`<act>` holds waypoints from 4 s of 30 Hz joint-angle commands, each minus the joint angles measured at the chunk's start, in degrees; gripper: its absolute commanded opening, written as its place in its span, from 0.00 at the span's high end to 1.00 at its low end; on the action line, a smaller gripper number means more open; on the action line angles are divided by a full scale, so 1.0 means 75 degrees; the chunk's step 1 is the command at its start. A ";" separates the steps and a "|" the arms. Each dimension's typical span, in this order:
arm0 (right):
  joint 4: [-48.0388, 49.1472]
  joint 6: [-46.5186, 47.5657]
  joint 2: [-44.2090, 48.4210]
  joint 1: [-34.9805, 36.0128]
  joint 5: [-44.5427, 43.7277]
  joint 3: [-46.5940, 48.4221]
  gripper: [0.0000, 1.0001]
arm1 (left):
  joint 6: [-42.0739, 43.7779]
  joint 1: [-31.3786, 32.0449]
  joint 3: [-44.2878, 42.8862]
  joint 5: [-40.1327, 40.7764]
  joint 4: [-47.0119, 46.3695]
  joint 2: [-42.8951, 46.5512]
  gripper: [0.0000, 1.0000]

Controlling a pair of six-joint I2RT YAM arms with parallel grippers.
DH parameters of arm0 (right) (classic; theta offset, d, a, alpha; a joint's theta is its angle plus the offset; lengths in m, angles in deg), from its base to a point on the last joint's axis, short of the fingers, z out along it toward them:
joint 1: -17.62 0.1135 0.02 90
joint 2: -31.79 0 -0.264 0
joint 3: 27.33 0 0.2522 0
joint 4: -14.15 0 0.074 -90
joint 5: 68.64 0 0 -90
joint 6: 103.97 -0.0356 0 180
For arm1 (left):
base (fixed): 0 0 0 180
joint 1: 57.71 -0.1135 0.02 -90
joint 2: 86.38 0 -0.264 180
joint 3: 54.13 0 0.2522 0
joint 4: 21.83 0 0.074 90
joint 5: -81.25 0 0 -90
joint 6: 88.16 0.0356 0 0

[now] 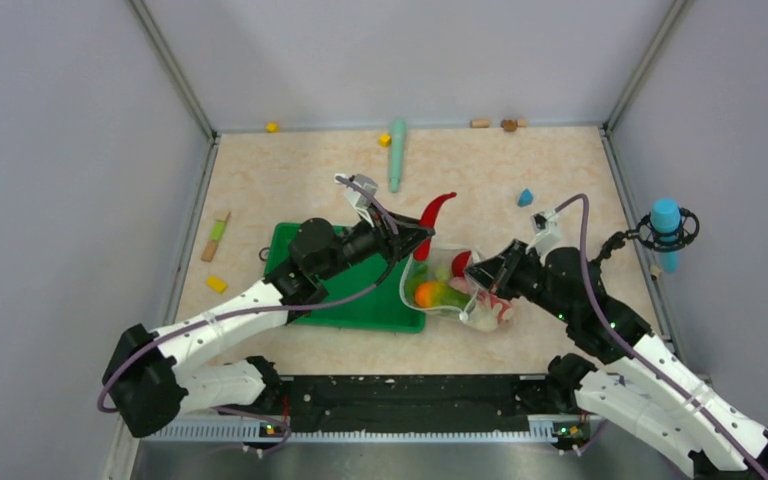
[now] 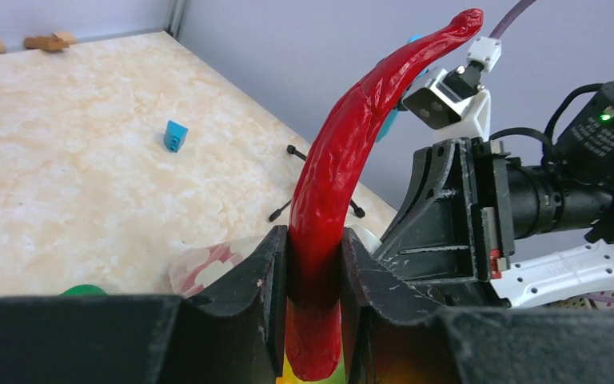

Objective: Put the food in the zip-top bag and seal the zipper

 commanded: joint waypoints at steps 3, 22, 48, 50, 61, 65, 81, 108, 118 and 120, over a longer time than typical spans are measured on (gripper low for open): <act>0.0328 -0.0585 0.0123 -0.0008 0.0121 0.0097 1.00 | 0.0206 0.0443 0.0169 0.0039 -0.2016 -0.0813 1.00; 0.0920 -0.0896 0.0335 -0.0037 0.0456 -0.0177 1.00 | 0.1838 0.0822 0.1037 -0.1034 -0.4418 -0.1939 0.99; 0.1009 -0.0346 0.0465 -0.0039 0.0151 -0.0126 1.00 | 0.1963 0.0822 0.1137 -0.0848 -0.2291 -0.0873 0.07; 0.1085 -0.0101 0.0501 -0.0037 0.0068 -0.0175 1.00 | 0.1869 0.0822 0.0927 -0.0805 -0.1413 -0.0542 0.03; 0.1284 0.1138 0.0732 -0.0036 -0.0807 -0.0553 1.00 | 0.0405 0.0804 0.0442 0.3998 0.3018 0.1109 0.03; 0.1509 0.1650 0.1127 -0.0039 -0.1510 -0.0793 1.00 | -0.0920 0.0705 0.0056 0.6167 0.5173 0.1152 0.03; 0.1595 0.3422 0.2428 -0.0036 -0.2998 -0.1398 1.00 | -0.3756 -0.1881 0.0885 0.5847 0.8147 0.2428 0.03; 0.1887 0.3475 0.2246 -0.0037 -0.3186 -0.1664 1.00 | -0.2618 -0.3516 0.1305 0.5863 0.7221 0.0224 0.05; 0.1823 0.3438 0.2360 -0.0037 -0.3215 -0.1738 1.00 | -0.2495 -0.3770 0.1563 0.5538 0.6339 -0.0783 0.05; 0.1839 0.3440 0.2358 -0.0039 -0.3253 -0.1746 1.00 | -0.2469 -0.3826 0.1551 0.5415 0.6172 -0.0990 0.06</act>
